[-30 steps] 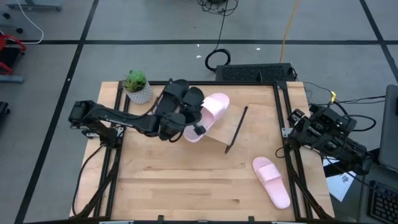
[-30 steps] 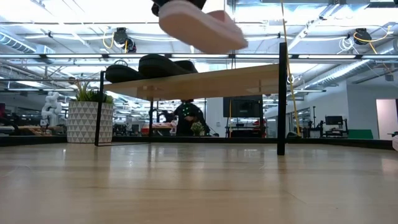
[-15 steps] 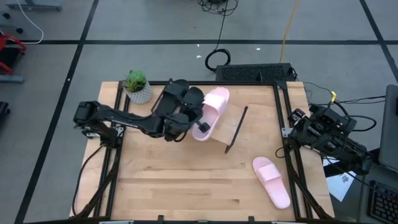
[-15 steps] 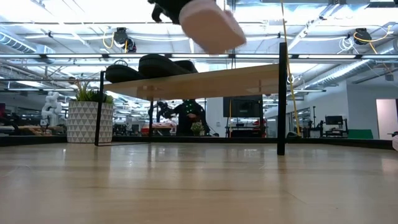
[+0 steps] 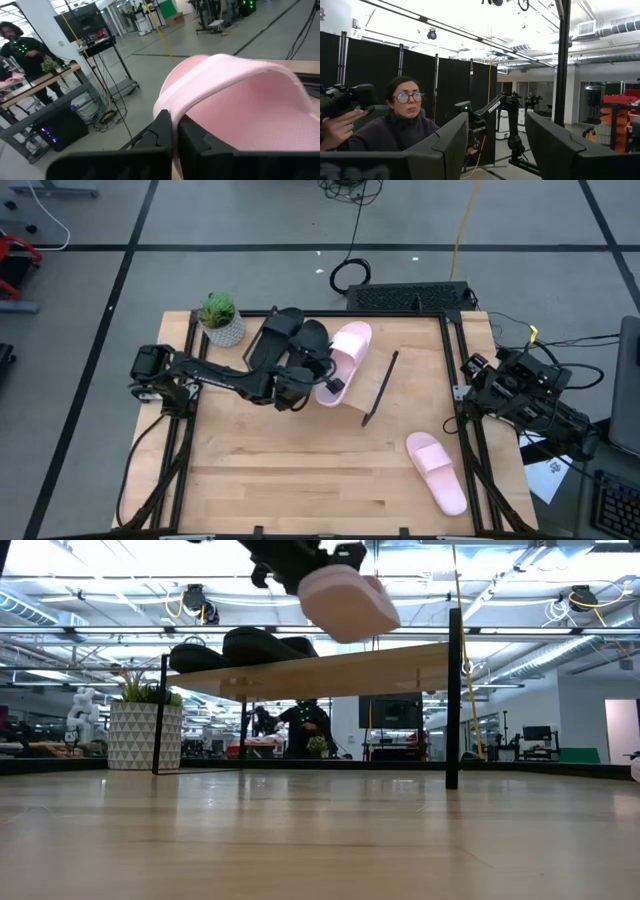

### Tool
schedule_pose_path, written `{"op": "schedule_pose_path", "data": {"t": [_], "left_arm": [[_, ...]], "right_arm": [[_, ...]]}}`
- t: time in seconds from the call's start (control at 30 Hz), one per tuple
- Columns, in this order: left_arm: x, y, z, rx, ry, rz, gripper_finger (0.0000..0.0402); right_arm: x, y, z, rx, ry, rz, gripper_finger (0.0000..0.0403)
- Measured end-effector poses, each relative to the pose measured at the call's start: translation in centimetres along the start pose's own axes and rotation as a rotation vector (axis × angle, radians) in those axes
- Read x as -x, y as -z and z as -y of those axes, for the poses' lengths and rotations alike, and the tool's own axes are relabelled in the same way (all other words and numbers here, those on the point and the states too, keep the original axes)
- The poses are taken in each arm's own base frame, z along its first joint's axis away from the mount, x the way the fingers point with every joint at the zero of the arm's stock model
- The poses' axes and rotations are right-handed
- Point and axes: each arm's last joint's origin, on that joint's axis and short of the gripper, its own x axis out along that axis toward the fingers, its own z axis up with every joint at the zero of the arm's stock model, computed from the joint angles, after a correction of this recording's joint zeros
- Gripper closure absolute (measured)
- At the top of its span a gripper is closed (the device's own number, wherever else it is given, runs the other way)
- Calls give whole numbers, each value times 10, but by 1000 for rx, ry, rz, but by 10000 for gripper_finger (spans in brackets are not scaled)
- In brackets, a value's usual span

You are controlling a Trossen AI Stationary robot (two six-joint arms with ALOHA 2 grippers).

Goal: Pick and place slides into the shelf
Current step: Put the left pink slide on the shelf

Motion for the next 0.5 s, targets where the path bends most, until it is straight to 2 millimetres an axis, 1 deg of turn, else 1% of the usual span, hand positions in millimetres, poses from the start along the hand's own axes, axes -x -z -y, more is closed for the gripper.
{"op": "schedule_pose_path", "data": {"t": [0.13, 0.23, 0.33, 0.5], "left_arm": [[-5, 8, 7, -17, -9, -11, 402], [-7, 8, 8, -47, -15, -17, 402], [-11, 6, 9, -37, -15, -10, 401], [-17, 9, 8, -39, -1, -25, 402]], "right_arm": [[0, 0, 1, -10, 5, -1, 216], [0, 0, 1, -15, 6, -1, 216], [0, 1, 2, -18, 10, -1, 216], [0, 1, 2, -18, 9, -1, 216]]}}
